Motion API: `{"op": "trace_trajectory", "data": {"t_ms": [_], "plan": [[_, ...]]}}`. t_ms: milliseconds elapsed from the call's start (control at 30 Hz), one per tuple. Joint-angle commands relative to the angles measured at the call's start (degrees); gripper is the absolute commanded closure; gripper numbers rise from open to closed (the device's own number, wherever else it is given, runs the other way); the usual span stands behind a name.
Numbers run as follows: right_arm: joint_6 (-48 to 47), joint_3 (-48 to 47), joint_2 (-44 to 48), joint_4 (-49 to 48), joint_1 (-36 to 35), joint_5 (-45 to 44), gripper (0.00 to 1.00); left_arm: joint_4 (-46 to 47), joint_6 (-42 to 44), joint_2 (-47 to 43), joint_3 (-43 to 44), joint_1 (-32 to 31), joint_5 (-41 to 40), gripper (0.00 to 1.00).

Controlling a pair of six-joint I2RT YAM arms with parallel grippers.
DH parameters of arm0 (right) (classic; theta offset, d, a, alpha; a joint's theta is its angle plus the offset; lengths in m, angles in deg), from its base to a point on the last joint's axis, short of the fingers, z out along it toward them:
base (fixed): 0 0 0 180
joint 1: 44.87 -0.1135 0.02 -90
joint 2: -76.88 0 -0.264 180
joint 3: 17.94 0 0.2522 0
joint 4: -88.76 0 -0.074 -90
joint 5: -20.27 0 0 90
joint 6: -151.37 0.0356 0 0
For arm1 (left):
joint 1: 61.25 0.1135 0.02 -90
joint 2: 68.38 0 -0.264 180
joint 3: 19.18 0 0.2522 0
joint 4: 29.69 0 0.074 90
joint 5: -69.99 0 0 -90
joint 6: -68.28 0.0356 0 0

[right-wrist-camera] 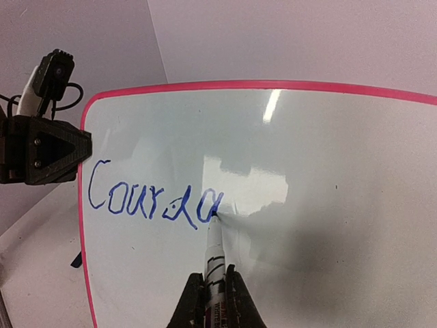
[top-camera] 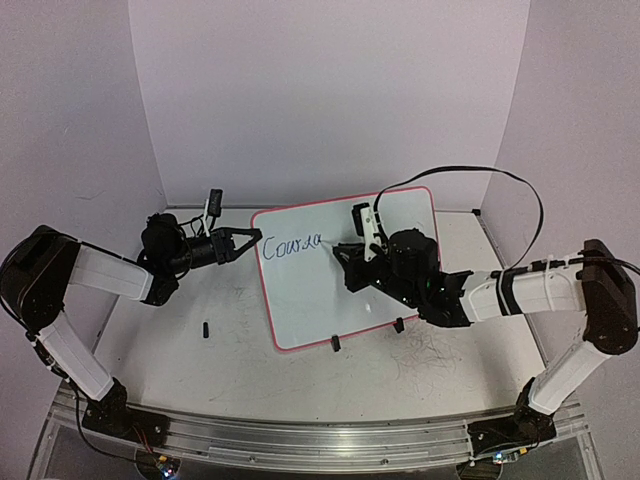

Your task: Write a sentence on the whiteboard

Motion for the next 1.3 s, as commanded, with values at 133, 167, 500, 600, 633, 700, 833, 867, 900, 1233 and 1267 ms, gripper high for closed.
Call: {"op": "trace_trajectory", "data": {"t_ms": [133, 167, 500, 600, 633, 700, 833, 867, 900, 1233, 1267], "plan": [[1.29, 2.36, 1.38, 2.50, -0.57, -0.48, 1.00, 0.51, -1.20, -0.42, 0.41, -0.87, 2.13, 1.00], [1.36, 2.41, 1.39, 2.55, -0.68, -0.45, 1.00, 0.52, -1.22, -0.47, 0.41, -0.87, 2.13, 1.00], [1.68, 0.65, 0.01, 2.37, -1.58, 0.29, 1.00, 0.54, -1.24, -0.30, 0.59, -0.88, 2.12, 1.00], [1.71, -0.66, -0.88, 2.04, -1.84, 0.85, 1.00, 0.54, -1.28, -0.23, 0.58, -0.95, 2.03, 1.00], [1.68, -1.08, -1.10, 1.98, -1.91, 0.92, 1.00, 0.56, -1.31, -0.23, 0.60, -0.95, 2.03, 1.00], [1.51, -1.60, -1.23, 1.86, -2.04, 0.94, 1.00, 0.57, -1.34, -0.28, 0.60, -0.96, 2.03, 1.00], [0.90, -1.18, 0.24, 1.81, -2.03, 1.06, 1.00, 0.54, -1.25, -0.15, 0.60, -0.96, 1.99, 1.00], [0.84, -0.87, 1.03, 1.75, -1.99, 1.09, 1.00, 0.55, -1.25, -0.11, 0.57, -0.96, 1.96, 1.00], [0.79, -0.51, 2.00, 1.69, -1.98, 1.01, 1.00, 0.55, -1.25, -0.09, 0.53, -0.96, 1.95, 1.00], [0.48, -0.10, 5.39, 0.99, 0.05, 1.69, 1.00, 0.46, -1.21, -0.60, 0.24, -0.96, 1.94, 1.00], [0.47, -0.29, 5.09, 0.90, 0.07, 1.73, 1.00, 0.44, -1.24, -0.68, 0.31, -0.96, 1.94, 1.00]]}}
